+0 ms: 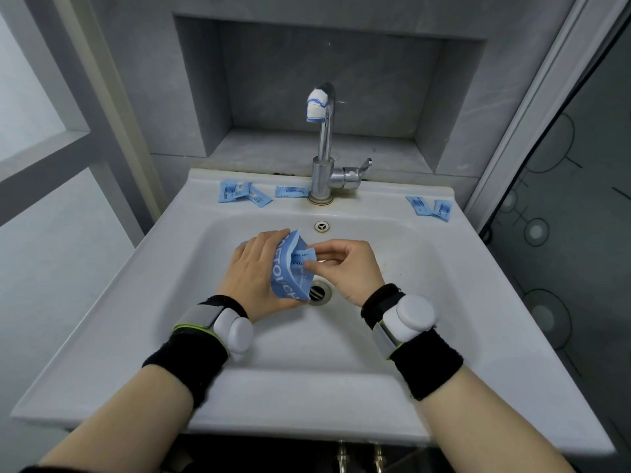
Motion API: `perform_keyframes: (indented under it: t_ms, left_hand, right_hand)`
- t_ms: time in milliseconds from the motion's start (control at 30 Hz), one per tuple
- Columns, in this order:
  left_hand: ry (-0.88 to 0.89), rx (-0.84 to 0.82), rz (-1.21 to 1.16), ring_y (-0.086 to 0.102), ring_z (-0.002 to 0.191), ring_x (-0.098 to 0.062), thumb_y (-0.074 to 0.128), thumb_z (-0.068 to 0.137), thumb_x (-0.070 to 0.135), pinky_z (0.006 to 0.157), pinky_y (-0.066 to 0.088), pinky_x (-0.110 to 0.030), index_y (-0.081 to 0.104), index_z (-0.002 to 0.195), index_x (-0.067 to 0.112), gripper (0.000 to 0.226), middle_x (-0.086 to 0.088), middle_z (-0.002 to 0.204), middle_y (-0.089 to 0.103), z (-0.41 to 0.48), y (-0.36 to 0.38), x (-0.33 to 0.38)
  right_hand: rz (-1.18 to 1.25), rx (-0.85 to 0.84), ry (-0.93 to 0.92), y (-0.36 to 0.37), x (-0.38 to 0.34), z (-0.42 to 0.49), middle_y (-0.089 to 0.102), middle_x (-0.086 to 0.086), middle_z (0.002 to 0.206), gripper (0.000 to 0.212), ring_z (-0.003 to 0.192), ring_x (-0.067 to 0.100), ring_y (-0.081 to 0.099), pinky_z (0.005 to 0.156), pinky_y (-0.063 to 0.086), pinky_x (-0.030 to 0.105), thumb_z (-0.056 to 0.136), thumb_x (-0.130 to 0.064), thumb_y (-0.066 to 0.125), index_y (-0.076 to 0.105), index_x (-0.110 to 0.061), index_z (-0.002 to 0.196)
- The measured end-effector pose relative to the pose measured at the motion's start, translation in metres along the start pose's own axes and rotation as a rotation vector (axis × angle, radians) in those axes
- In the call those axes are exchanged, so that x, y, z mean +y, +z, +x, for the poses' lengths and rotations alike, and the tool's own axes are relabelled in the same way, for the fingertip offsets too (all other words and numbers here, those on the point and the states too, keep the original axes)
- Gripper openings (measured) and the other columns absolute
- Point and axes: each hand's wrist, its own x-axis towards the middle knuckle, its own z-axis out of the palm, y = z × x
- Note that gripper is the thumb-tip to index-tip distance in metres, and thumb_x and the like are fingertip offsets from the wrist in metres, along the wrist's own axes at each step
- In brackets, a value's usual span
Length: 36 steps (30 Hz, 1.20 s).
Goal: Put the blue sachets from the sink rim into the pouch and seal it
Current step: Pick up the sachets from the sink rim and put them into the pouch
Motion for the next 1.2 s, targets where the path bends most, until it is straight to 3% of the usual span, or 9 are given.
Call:
perform_keyframes:
  t_ms: [400,600,900,1200]
  left_hand:
    - [0.013,0.016,-0.005,0.045,0.123,-0.024,0.081,0.051,0.062,0.104,0.034,-0.042,0.037,0.140,0.012,0.111,-0.005,0.135,0.047,-0.0002,-0.0007,0.0008]
    - [0.012,0.018,-0.002,0.045,0.123,-0.023,0.080,0.052,0.065,0.104,0.034,-0.041,0.036,0.140,0.013,0.111,-0.004,0.134,0.047,0.0002,0.0004,-0.0003]
    - [0.022,0.021,-0.007,0.044,0.123,-0.022,0.078,0.052,0.066,0.104,0.034,-0.041,0.036,0.140,0.013,0.111,-0.004,0.134,0.047,-0.0001,0.0012,-0.0006]
    - [0.054,0.025,0.016,0.044,0.124,-0.022,0.077,0.052,0.068,0.105,0.032,-0.040,0.036,0.140,0.012,0.112,-0.005,0.134,0.047,0.0007,0.0010,0.0011]
  right_hand:
    - [-0.092,0.003,-0.036,0.0005,-0.0029,-0.0042,0.074,-0.004,0.086,0.016,0.065,0.006,0.068,0.063,0.054,0.017,0.075,-0.010,0.077,0.076,-0.020,0.087]
    - [-0.078,-0.005,-0.020,0.0020,-0.0022,-0.0038,0.075,-0.004,0.085,0.018,0.073,0.011,0.071,0.073,0.059,0.026,0.071,-0.012,0.082,0.075,-0.023,0.083]
    - [-0.046,-0.034,0.024,0.0028,-0.0045,-0.0055,0.076,0.002,0.085,0.019,0.077,0.012,0.073,0.078,0.060,0.031,0.070,-0.010,0.083,0.076,-0.009,0.087]
    - [-0.057,-0.022,0.040,0.0055,-0.0049,-0.0064,0.076,0.000,0.081,0.014,0.072,0.008,0.072,0.071,0.058,0.020,0.073,-0.013,0.081,0.076,-0.013,0.086]
